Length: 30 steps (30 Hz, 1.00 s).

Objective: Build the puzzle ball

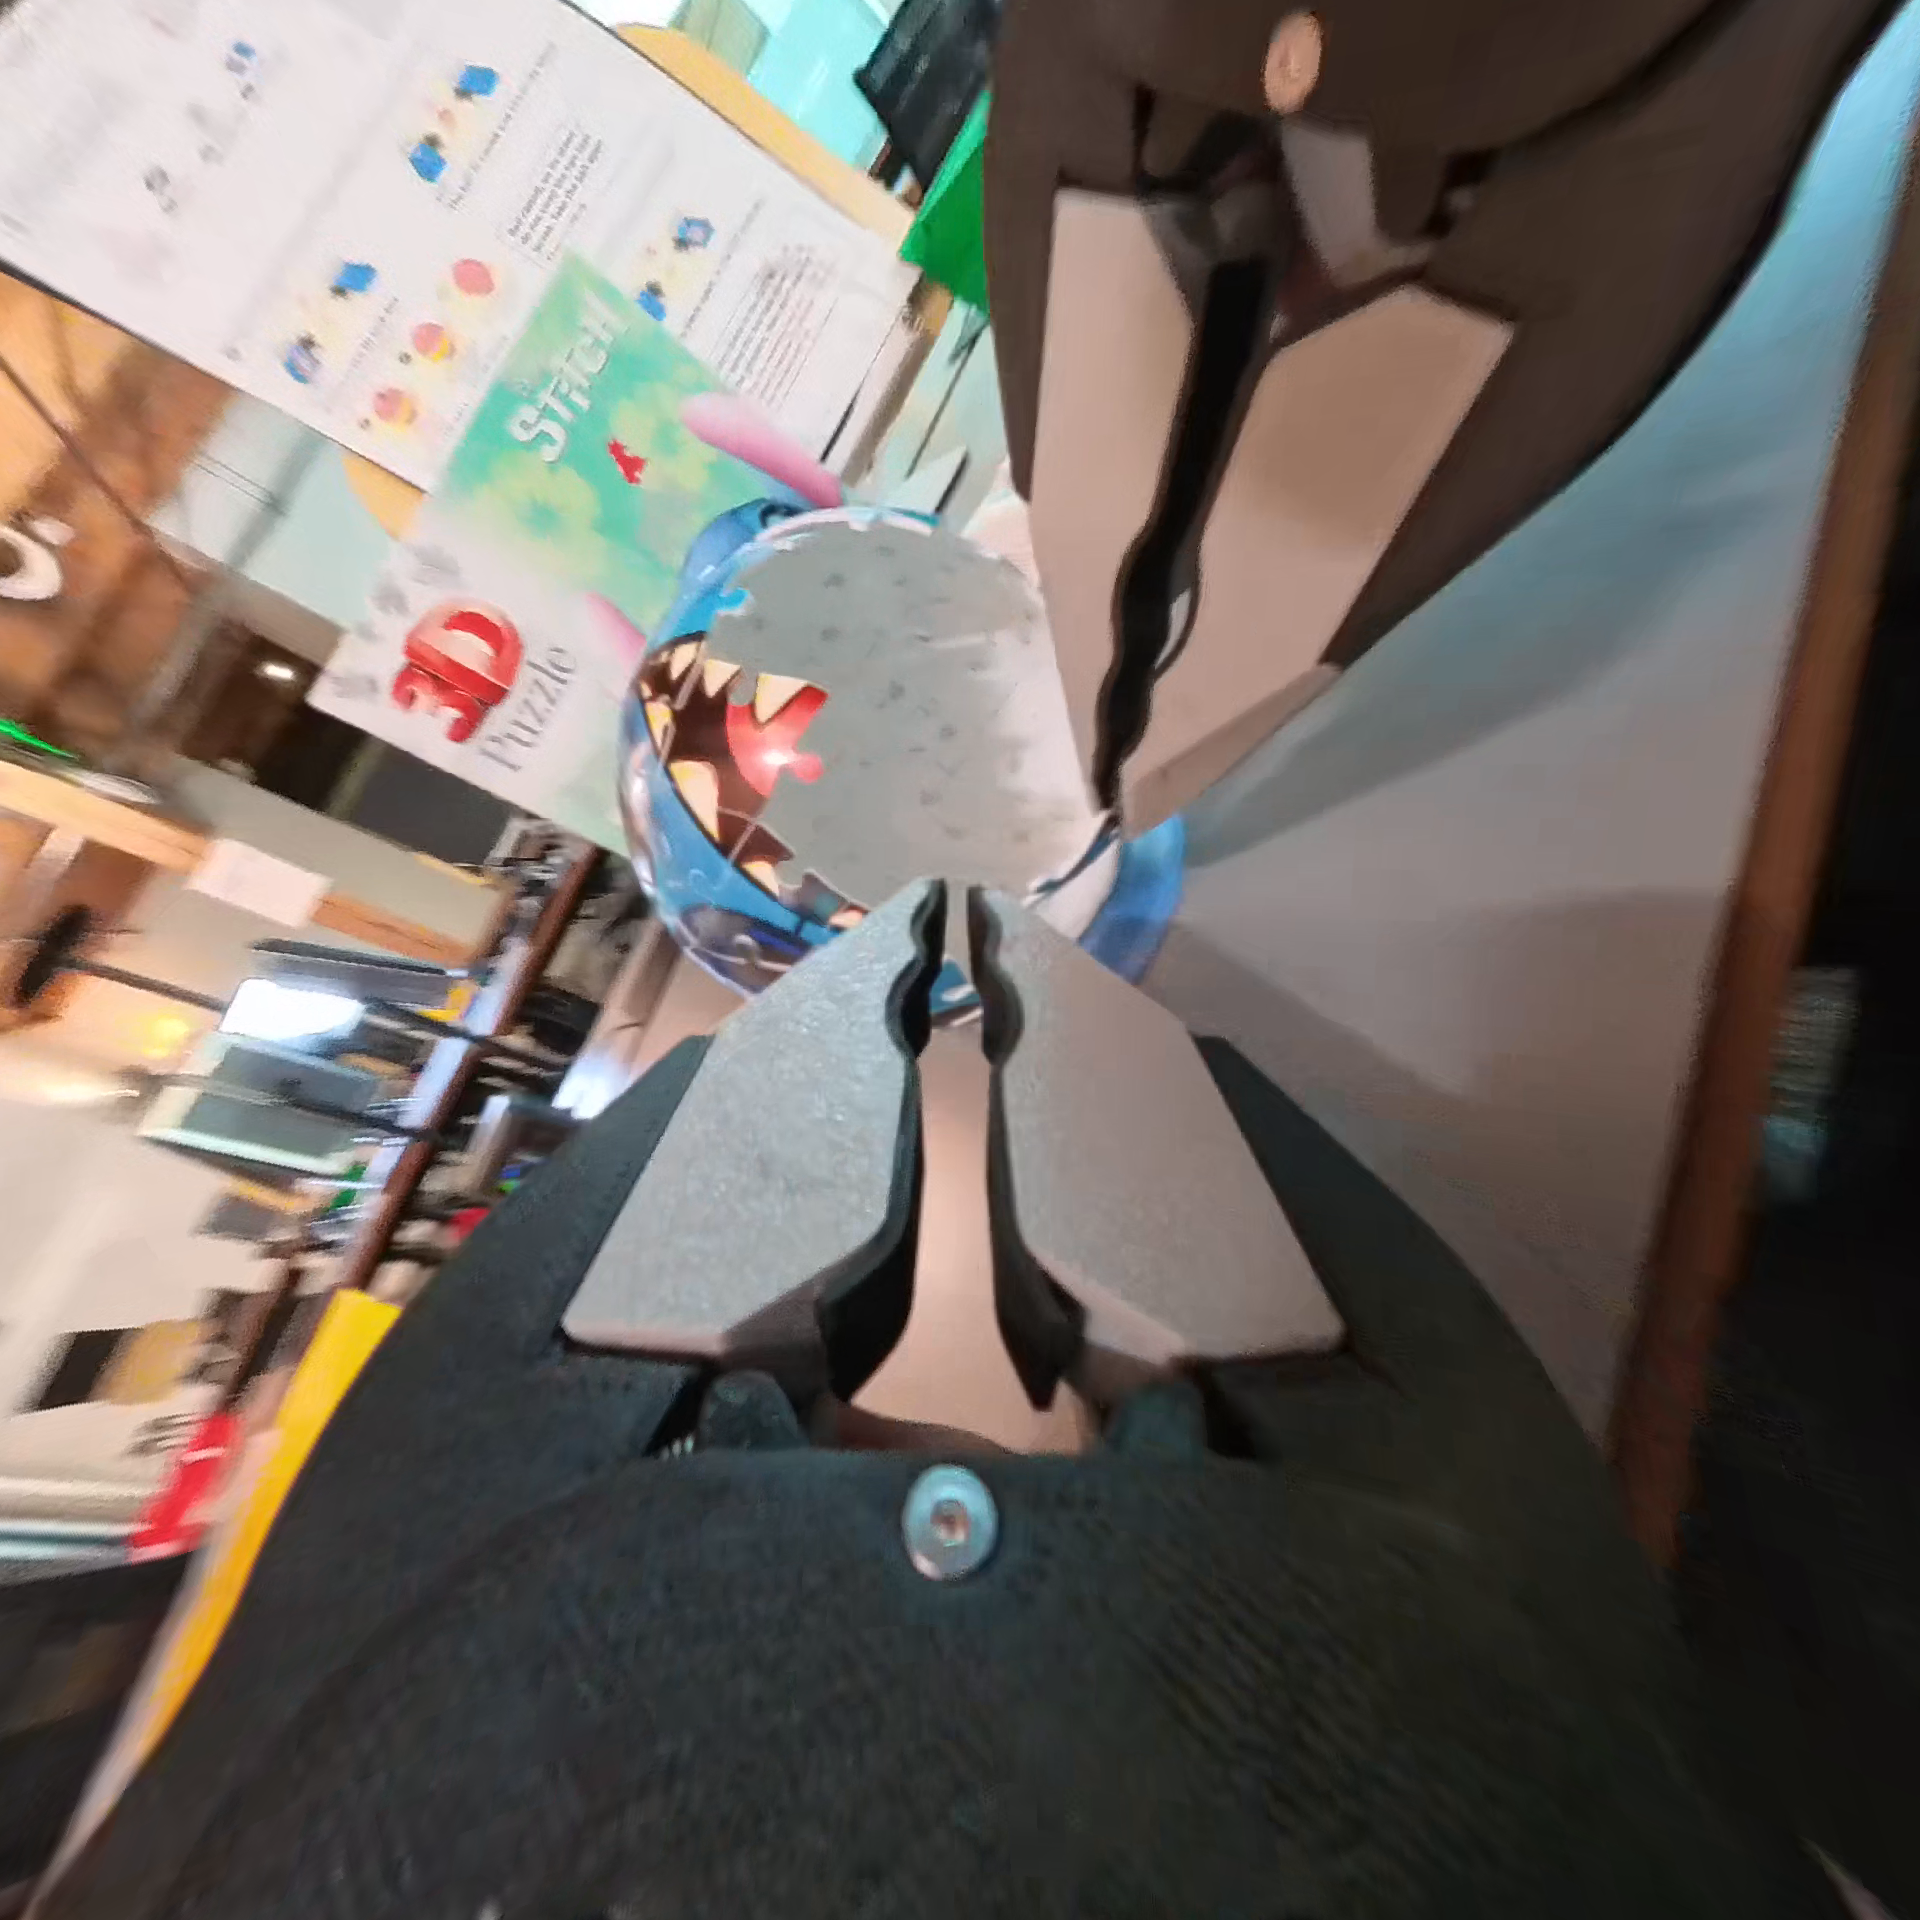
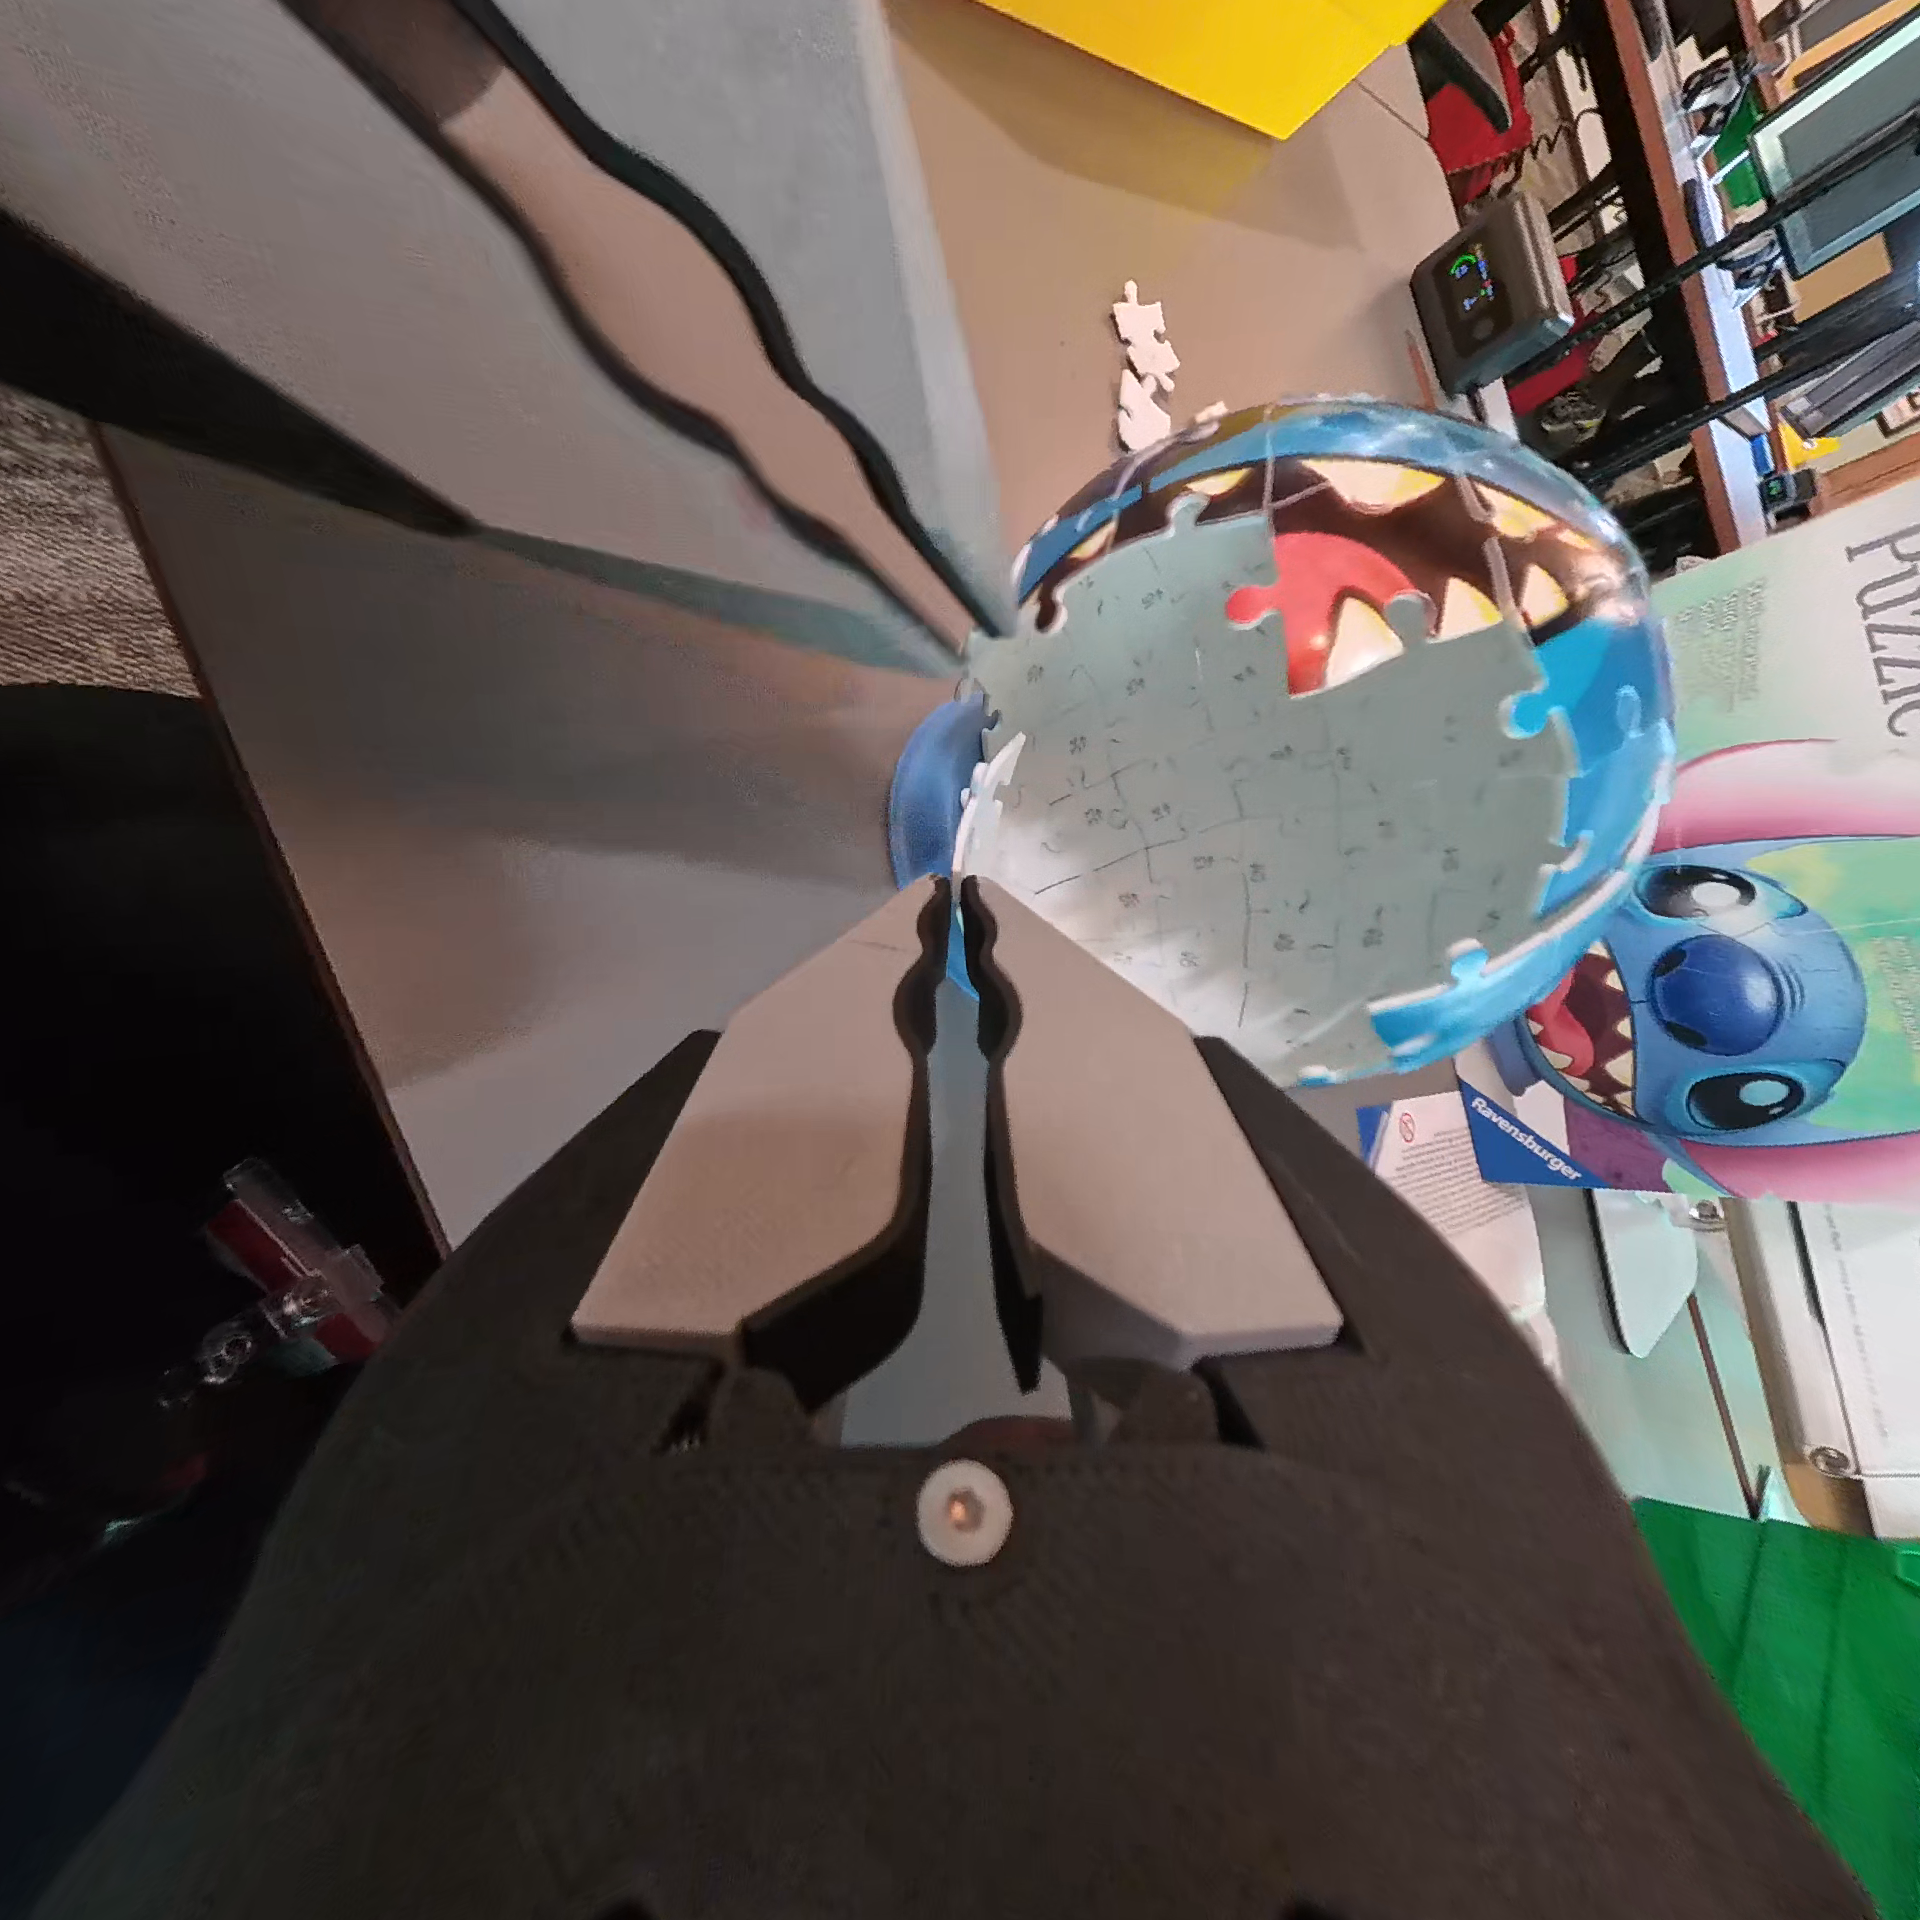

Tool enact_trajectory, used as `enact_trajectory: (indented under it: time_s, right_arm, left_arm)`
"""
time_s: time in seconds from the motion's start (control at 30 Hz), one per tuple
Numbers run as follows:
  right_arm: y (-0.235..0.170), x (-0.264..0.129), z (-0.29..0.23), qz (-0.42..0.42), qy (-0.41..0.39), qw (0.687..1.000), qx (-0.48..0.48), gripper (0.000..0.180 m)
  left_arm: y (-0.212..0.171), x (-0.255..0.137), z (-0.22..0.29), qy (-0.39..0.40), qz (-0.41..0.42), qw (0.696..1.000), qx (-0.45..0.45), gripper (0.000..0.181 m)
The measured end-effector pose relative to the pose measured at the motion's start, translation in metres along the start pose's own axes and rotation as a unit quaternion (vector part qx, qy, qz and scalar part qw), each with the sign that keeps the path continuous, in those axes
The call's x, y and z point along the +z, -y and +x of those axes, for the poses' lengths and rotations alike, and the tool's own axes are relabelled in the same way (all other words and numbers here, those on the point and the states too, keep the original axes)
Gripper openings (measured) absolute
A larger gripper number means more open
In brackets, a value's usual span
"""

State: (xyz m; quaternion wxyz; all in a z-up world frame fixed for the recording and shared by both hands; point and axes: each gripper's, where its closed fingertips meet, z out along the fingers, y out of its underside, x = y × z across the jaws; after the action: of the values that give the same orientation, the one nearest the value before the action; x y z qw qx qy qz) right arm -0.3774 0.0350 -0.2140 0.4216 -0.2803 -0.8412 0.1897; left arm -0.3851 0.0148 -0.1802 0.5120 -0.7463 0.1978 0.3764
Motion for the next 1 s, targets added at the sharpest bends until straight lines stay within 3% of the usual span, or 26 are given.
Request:
enact_trajectory:
  time_s: [0.07, 0.2, 0.67, 0.8, 0.87, 1.0]
  right_arm:
    - [0.001, -0.001, -0.001, -0.002, -0.001, 1.000, -0.011, 0.000]
    - [-0.004, -0.001, 0.001, -0.014, 0.001, 0.999, -0.035, 0.000]
    - [-0.004, -0.001, 0.007, -0.018, -0.001, 0.995, -0.099, 0.000]
    - [-0.003, -0.001, 0.005, -0.018, 0.003, 0.993, -0.114, 0.000]
    - [-0.003, 0.000, 0.007, -0.019, 0.000, 0.993, -0.118, 0.000]
    - [-0.004, 0.001, 0.009, -0.023, -0.003, 0.993, -0.118, 0.000]
  left_arm:
    - [-0.005, 0.009, 0.005, -0.004, -0.015, 0.998, 0.068, 0.016]
    - [-0.006, 0.020, 0.022, -0.061, -0.010, 0.994, 0.090, 0.018]
    - [-0.005, 0.032, 0.031, -0.097, -0.009, 0.987, 0.131, 0.009]
    - [-0.004, 0.034, 0.031, -0.098, -0.008, 0.987, 0.131, 0.014]
    - [-0.004, 0.034, 0.032, -0.098, -0.004, 0.986, 0.136, 0.003]
    - [-0.005, 0.038, 0.030, -0.105, -0.005, 0.987, 0.120, 0.000]
